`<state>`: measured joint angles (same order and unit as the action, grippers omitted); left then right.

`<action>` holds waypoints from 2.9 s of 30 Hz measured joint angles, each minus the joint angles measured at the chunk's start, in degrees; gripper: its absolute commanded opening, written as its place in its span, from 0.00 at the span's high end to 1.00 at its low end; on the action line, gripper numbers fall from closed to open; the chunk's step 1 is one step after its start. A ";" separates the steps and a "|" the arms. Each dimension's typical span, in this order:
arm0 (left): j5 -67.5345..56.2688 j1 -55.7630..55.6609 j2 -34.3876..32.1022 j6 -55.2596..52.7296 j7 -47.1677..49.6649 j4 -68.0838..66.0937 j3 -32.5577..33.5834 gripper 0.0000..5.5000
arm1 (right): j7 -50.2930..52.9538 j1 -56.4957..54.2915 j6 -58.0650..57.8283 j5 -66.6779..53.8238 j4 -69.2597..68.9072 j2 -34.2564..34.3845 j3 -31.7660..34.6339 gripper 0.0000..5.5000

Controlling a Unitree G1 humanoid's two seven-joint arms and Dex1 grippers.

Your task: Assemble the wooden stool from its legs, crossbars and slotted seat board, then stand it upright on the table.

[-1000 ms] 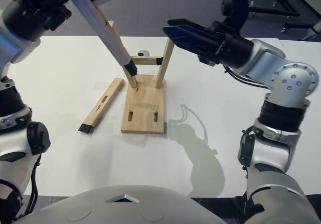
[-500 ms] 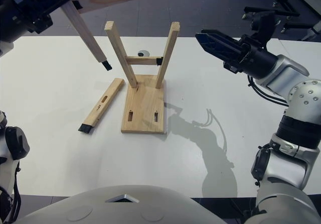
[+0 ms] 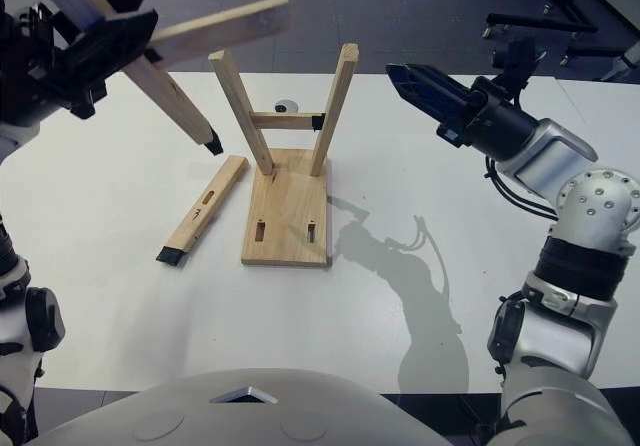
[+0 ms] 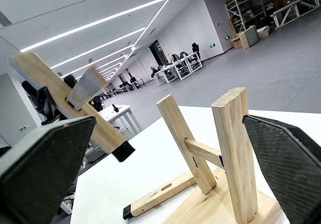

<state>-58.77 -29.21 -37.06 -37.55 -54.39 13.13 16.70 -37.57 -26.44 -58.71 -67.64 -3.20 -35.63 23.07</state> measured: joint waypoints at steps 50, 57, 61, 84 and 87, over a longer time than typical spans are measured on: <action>21.58 4.71 15.22 20.70 -30.60 -30.10 -15.26 0.62 | -15.30 4.49 4.96 -3.44 -1.07 4.19 -2.94 0.02; 22.72 4.30 15.17 21.65 -30.95 -29.41 -15.85 0.62 | -15.24 4.49 4.94 -4.37 -0.94 4.72 -3.19 0.02; 23.11 3.51 14.93 21.65 -30.88 -29.14 -15.84 0.62 | -15.16 4.49 4.94 -4.41 -0.92 4.93 -3.21 0.02; 26.63 6.59 13.98 32.16 -30.50 -30.40 -19.21 0.62 | -14.43 4.49 4.92 -5.61 -0.97 5.17 -3.33 0.02; 26.71 7.56 14.06 34.03 -28.92 -29.87 -20.22 0.62 | -13.97 4.49 4.92 -5.63 -1.04 5.34 -3.36 0.02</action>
<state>-32.06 -21.65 -23.00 -3.52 -83.31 -16.74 -3.51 -51.54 -21.95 -53.78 -73.27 -4.24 -30.28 19.71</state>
